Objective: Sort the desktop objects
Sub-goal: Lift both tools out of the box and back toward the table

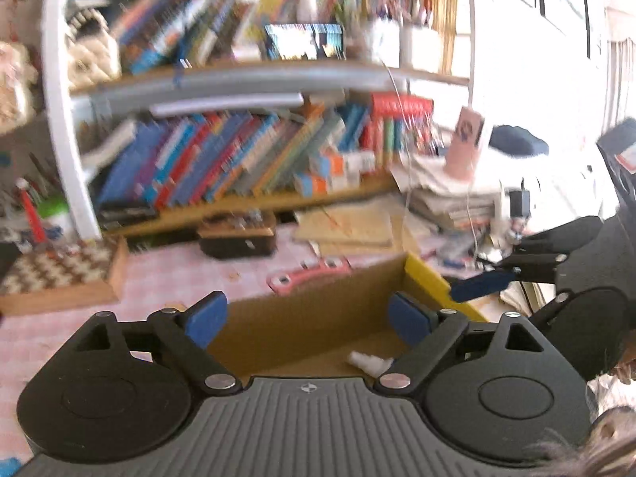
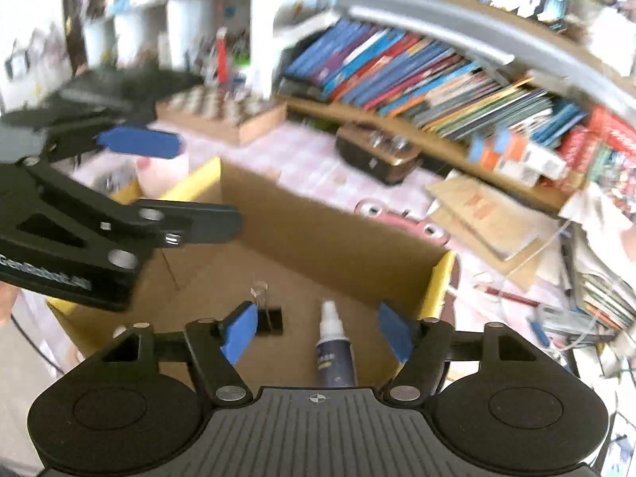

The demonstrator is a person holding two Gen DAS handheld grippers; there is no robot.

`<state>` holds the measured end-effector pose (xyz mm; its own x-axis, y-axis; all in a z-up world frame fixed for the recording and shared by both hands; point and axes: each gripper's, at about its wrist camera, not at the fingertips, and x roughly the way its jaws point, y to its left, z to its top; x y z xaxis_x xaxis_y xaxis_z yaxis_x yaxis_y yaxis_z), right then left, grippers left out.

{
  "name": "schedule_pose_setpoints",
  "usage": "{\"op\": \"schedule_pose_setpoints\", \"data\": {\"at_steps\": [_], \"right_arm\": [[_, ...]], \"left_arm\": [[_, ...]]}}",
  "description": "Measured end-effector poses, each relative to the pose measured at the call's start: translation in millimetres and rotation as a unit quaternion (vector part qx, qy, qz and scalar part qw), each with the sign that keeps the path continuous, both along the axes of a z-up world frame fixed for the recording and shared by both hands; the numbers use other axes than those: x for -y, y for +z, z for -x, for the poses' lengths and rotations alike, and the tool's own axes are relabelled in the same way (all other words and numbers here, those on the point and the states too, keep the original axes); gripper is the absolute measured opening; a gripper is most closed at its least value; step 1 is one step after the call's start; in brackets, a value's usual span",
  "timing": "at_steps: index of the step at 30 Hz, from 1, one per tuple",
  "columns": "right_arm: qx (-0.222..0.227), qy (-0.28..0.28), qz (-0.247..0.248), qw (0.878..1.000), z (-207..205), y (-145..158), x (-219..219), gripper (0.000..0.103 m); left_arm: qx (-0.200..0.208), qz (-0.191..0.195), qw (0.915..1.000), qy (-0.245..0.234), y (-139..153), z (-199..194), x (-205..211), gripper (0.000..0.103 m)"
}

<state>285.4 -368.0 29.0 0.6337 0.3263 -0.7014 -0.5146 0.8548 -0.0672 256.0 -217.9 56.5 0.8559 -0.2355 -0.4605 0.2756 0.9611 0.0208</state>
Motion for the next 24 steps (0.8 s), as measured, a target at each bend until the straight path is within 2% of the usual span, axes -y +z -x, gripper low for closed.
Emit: {"op": "schedule_pose_setpoints", "data": {"at_steps": [5, 11, 18, 24], "right_arm": [[0.029, -0.031, -0.025, 0.999, 21.6, 14.4, 10.3, 0.076], [0.048, -0.066, -0.053, 0.995, 50.5, 18.9, 15.5, 0.083], [0.093, -0.136, -0.056, 0.985, 96.1, 11.4, 12.2, 0.089], [0.085, -0.182, -0.065, 0.978, 130.1, -6.2, 2.4, 0.092]], "left_arm": [[0.034, 0.023, 0.9988, 0.028, 17.7, 30.3, -17.3, 0.095], [0.040, 0.022, 0.9979, 0.046, 18.3, 65.9, -30.2, 0.098], [0.040, 0.045, 0.9946, 0.085, 10.2, 104.5, -46.6, 0.103], [0.048, 0.058, 0.9910, 0.111, 1.4, 130.8, -58.4, 0.103]]}}
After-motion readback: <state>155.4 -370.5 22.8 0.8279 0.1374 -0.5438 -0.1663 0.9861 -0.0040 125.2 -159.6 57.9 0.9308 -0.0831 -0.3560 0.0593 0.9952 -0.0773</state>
